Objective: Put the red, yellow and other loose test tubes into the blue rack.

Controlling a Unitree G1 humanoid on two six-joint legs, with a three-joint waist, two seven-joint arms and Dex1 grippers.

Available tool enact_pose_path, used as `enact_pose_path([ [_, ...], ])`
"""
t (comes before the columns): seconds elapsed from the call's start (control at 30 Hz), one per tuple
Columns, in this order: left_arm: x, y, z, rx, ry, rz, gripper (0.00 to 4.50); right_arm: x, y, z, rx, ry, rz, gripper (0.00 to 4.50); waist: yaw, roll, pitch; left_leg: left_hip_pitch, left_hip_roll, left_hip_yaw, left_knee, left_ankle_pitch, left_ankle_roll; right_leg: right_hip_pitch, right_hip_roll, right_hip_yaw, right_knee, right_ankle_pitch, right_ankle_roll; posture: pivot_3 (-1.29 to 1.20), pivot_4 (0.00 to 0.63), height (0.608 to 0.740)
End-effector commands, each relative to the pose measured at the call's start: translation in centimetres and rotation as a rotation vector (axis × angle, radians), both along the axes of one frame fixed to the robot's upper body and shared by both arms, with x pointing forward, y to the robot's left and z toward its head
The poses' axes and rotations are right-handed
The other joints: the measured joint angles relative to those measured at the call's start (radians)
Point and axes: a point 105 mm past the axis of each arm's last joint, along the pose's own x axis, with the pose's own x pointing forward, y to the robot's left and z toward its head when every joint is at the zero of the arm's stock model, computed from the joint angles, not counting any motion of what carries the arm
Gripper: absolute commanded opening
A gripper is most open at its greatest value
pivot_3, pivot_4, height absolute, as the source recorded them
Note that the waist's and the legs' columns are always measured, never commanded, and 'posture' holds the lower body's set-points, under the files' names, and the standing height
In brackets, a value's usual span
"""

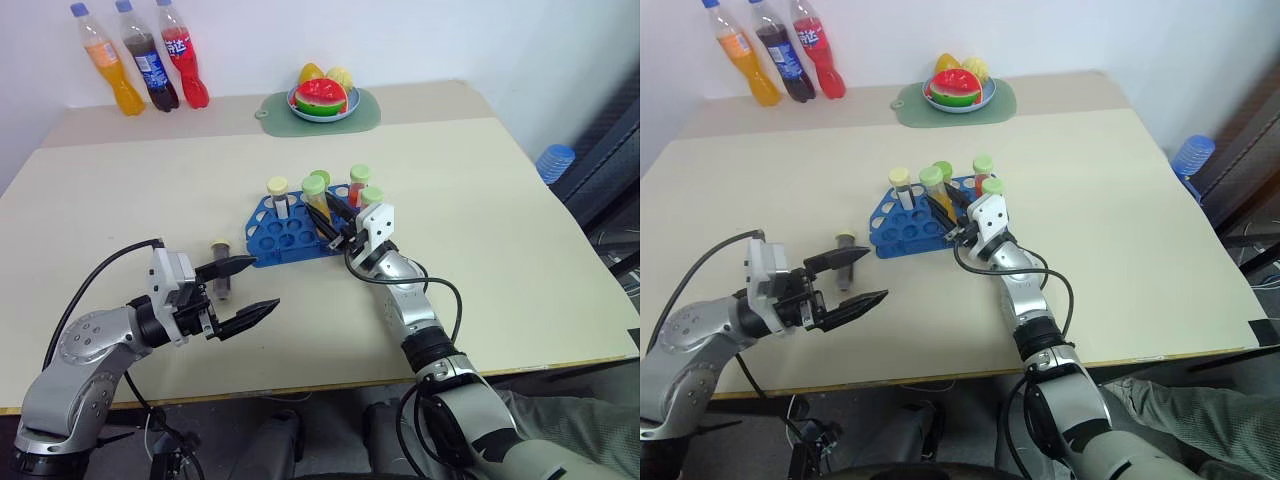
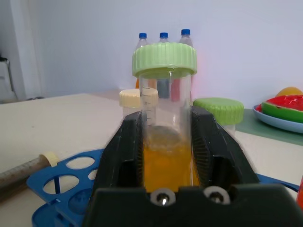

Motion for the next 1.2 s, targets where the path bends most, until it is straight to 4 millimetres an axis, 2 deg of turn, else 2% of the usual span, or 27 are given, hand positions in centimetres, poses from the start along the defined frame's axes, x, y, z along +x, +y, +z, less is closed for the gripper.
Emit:
enact_pose_path([
  [0.03, 0.4, 0.5, 2.2, -0.086, -0.062, 0.089, 4.19, -0.7, -0.1, 0.1, -0.032, -0.039, 0.027, 3.34, 0.002, 0.0, 0.0, 0.0, 0.0, 0.0, 0.0, 0.0, 0.0, 0.0, 0.0, 0.0, 0.0, 0.0, 0.0, 0.0, 0.15, 0.74],
  [0.1, 1.2, 1.5, 2.8, -0.129, -0.061, 0.221, 4.19, -1.5, -0.6, 0.7, -0.06, -0.081, 0.049, 4.27, 0.003, 0.0, 0.0, -0.001, 0.001, 0.0, 0.0, 0.002, -0.004, -0.001, 0.001, 0.0, 0.0, 0.0, 0.0, 0.0, 0.15, 0.74],
  [0.17, 1.9, 2.3, 2.8, -0.121, -0.061, 0.34, 4.19, -2.3, -1.1, 0.9, -0.098, -0.108, 0.07, 4.27, 0.005, 0.0, 0.0, -0.001, 0.001, 0.0, 0.0, 0.002, -0.004, -0.001, 0.001, 0.0, 0.0, 0.0, 0.0, 0.0, 0.15, 0.74],
  [0.27, 2.6, 3.5, 2.4, -0.153, 0.043, 0.514, 4.19, -3.7, -2.5, 1.1, -0.157, -0.109, 0.104, 4.27, 0.007, 0.0, 0.0, -0.002, 0.001, 0.0, 0.0, 0.002, -0.004, -0.001, 0.001, 0.0, 0.0, 0.0, 0.0, 0.0, 0.15, 0.74],
  [0.33, 2.8, 4.4, 2.2, -0.203, 0.15, 0.61, 4.19, -5.2, -3.9, 0.6, -0.238, -0.098, 0.152, 4.27, 0.01, 0.0, 0.0, -0.002, 0.001, 0.0, 0.0, 0.001, -0.002, -0.001, 0.001, 0.0, 0.0, 0.0, 0.0, 0.0, 0.15, 0.74],
  [0.4, 3.3, 5.9, 0.5, -0.134, 0.355, 0.755, 4.19, -7.1, -5.8, 0.1, -0.326, -0.054, 0.222, 4.27, 0.014, -0.001, 0.0, -0.002, 0.001, 0.0, 0.0, 0.0, 0.0, -0.001, 0.001, 0.0, -0.001, 0.0, 0.0, 0.0, 0.15, 0.74],
  [0.53, 3.6, 5.9, 1.4, -0.128, 0.611, 0.76, 4.19, -10.0, -8.9, 0.3, -0.452, 0.029, 0.342, 4.27, 0.015, -0.003, 0.002, -0.002, 0.001, -0.001, 0.001, 0.0, 0.001, 0.0, 0.001, 0.0, 0.0, 0.0, 0.0, 0.0, 0.15, 0.74],
  [0.6, 4.1, 6.3, 2.0, -0.123, 0.723, 0.801, 4.19, -10.3, -9.8, 0.9, -0.468, 0.058, 0.355, 4.27, 0.011, -0.004, 0.002, -0.001, 0.003, 0.0, 0.001, -0.001, 0.0, 0.0, 0.001, 0.0, 0.0, 0.0, 0.0, 0.0, 0.15, 0.74],
  [0.7, 6.0, 6.7, 2.3, -0.124, 0.793, 0.867, 4.19, -10.3, -11.0, 1.0, -0.491, 0.097, 0.364, 4.27, 0.011, -0.003, 0.002, 0.0, 0.004, 0.001, 0.001, -0.001, -0.001, 0.0, 0.002, 0.0, 0.0, 0.0, -0.001, 0.0, 0.15, 0.74],
  [0.93, 9.0, 7.0, 1.2, -0.016, 0.944, 0.932, 4.19, -11.4, -11.4, 1.3, -0.565, 0.14, 0.474, 4.27, 0.027, -0.004, 0.002, -0.002, 0.004, 0.004, 0.002, 0.001, -0.006, -0.002, 0.003, 0.002, -0.001, 0.0, -0.001, 0.0, 0.15, 0.74],
  [1.2, 10.6, 5.7, -1.0, 0.122, 1.15, 0.883, 4.19, -11.5, -9.7, 1.9, -0.565, 0.09, 0.479, 4.27, 0.035, -0.005, 0.002, -0.002, 0.005, 0.004, 0.003, 0.001, -0.007, -0.002, 0.003, 0.002, -0.001, 0.0, -0.001, 0.0, 0.15, 0.74],
])
